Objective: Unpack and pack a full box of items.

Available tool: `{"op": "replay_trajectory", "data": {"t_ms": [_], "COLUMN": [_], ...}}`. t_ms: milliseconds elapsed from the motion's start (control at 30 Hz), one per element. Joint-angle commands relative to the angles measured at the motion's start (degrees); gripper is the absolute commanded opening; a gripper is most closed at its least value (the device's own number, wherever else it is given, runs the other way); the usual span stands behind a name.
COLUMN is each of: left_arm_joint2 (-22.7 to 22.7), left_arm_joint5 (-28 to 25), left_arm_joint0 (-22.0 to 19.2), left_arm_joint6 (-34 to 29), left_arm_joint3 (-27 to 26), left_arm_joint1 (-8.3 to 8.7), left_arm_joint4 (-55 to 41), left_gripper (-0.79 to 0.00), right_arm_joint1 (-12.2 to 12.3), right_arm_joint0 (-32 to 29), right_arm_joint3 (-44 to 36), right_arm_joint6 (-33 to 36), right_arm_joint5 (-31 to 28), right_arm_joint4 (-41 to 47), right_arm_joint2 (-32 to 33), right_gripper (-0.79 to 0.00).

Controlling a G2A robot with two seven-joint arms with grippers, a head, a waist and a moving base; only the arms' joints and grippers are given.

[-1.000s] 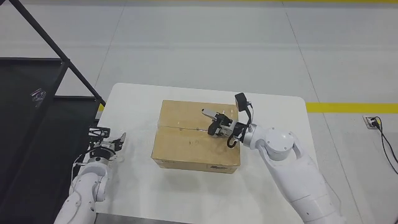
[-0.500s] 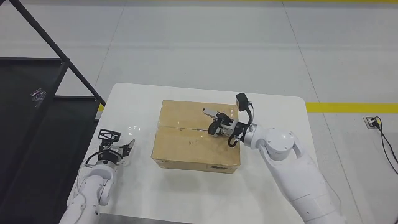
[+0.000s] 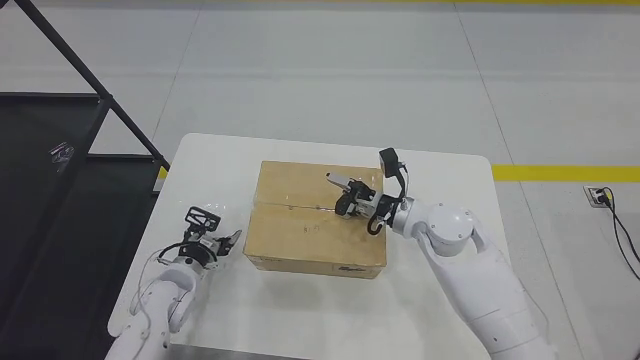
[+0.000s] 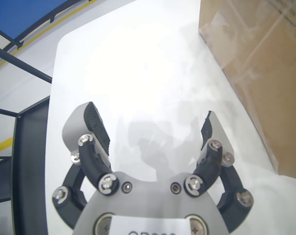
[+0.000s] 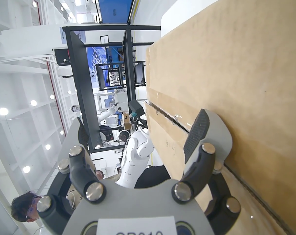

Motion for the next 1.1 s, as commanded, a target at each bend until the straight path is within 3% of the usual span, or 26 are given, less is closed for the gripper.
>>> {"op": "replay_trajectory", "data": {"t_ms": [0,167,500,733,1067], "left_arm_joint2": [1.3,5.1,10.1,10.4,7.8], "left_arm_joint5": [1.2,3.6,18.7,25.7,29.6], "left_arm_joint0": [-1.2,-4.4,-10.3,-13.0,-14.8], "left_arm_joint6": [0.8,2.2,6.7,10.3,18.1], "left_arm_joint3": [1.2,5.2,14.9,20.5,23.0], "left_arm_joint1": [-0.33,-1.51,-4.18,-5.57,-7.19], "left_arm_joint4": [0.9,2.0,5.2,3.8,-5.5], "left_gripper": [0.0,0.0,0.0,0.0,0.0], "right_arm_joint1": [0.1,0.3,0.6,0.6,0.7], "right_arm_joint0": [-0.1,-0.7,-1.3,-1.0,-0.6], "right_arm_joint3": [0.0,-0.3,-0.9,-0.6,-0.3], "right_arm_joint6": [0.0,-0.1,0.0,0.1,0.1], "right_arm_joint5": [-0.1,-0.1,-0.2,-0.3,-0.2], "right_arm_joint4": [0.0,0.1,0.3,0.6,0.7], "right_arm_joint2": [0.1,0.7,1.3,1.1,0.8], "right_gripper": [0.0,0.0,0.0,0.0,0.0]}}
